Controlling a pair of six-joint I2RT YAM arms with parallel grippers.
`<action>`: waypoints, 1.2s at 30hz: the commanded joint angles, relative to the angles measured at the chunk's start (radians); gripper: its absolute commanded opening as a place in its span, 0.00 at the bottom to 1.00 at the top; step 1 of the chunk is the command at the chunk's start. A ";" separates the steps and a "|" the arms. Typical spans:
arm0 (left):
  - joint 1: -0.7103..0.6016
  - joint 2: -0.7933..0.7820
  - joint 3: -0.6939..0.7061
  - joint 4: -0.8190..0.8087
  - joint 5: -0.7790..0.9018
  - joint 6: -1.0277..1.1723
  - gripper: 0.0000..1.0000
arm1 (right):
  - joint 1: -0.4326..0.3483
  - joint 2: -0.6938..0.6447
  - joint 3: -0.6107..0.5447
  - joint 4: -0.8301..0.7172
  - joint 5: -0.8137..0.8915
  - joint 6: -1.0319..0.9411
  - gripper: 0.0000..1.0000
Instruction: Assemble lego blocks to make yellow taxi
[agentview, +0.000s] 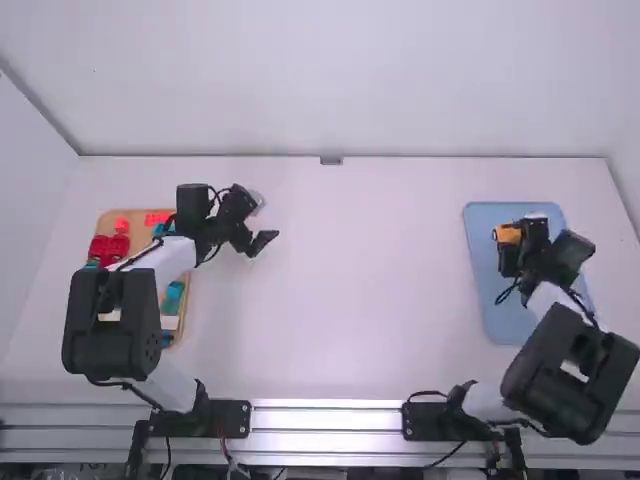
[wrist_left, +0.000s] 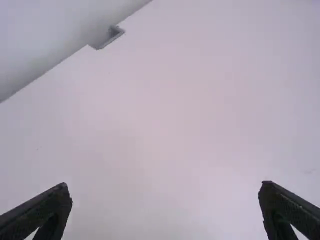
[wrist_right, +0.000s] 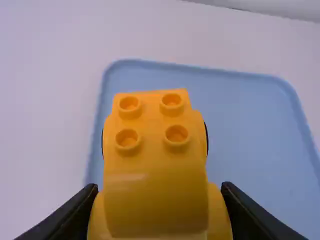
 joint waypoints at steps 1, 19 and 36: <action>-0.002 -0.006 -0.008 0.003 -0.009 -0.025 0.99 | -0.022 0.074 -0.032 0.052 -0.009 0.124 0.55; -0.012 -0.071 -0.007 0.013 -0.019 -0.234 0.99 | -0.020 0.033 0.005 -0.014 0.113 0.208 0.98; -0.245 -0.658 -0.007 -0.304 -0.532 -0.313 0.99 | 0.393 -0.578 0.067 -0.278 0.173 0.190 0.98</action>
